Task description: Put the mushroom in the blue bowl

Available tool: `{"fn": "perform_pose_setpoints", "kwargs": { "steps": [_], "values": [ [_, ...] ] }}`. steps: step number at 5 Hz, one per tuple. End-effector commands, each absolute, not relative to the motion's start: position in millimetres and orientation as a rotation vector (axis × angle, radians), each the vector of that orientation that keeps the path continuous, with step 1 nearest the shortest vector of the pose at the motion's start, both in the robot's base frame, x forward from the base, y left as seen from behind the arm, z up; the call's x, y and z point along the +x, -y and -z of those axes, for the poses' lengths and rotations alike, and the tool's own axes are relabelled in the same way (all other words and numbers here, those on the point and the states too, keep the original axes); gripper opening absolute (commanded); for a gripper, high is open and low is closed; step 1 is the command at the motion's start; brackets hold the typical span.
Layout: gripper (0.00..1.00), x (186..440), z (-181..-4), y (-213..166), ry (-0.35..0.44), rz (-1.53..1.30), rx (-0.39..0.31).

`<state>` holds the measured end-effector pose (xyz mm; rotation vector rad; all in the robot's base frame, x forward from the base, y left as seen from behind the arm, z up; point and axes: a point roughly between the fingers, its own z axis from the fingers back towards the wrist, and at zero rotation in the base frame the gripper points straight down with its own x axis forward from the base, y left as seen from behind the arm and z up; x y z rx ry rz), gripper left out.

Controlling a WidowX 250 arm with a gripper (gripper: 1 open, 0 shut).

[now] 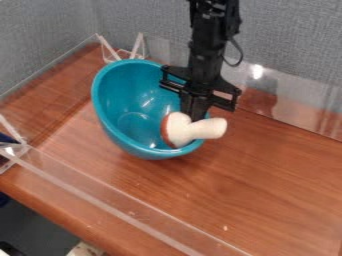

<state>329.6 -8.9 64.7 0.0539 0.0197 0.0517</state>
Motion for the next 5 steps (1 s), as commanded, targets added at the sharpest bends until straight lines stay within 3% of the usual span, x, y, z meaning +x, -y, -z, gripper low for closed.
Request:
{"fn": "perform_pose_setpoints", "kwargs": {
  "steps": [1, 5],
  "values": [
    [0.0, 341, -76.9, 2, 0.032, -0.074, 0.049],
    [0.0, 343, -64.3, -11, 0.001, -0.11, 0.046]
  ]
}}
